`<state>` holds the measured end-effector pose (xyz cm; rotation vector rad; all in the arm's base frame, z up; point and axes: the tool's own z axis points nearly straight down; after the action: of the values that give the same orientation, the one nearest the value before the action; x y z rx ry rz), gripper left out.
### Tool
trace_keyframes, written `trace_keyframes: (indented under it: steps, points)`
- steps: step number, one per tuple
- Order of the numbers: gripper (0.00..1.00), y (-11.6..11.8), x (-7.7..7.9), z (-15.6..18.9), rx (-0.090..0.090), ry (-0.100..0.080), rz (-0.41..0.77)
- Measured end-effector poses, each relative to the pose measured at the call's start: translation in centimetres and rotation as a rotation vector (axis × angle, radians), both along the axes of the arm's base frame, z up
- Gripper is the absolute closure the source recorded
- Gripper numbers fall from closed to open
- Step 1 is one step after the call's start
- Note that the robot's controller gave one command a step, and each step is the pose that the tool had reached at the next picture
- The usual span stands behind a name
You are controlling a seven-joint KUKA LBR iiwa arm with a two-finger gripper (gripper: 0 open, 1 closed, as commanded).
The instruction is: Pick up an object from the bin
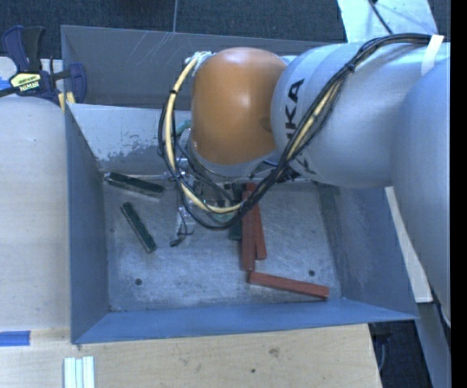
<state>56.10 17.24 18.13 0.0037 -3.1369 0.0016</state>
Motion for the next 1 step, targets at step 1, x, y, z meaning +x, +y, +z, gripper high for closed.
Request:
trace_keyframes:
  steps: [1]
  points:
    - [0.00, 4.14, 3.79, -1.85, 0.003, -0.009, 0.139]
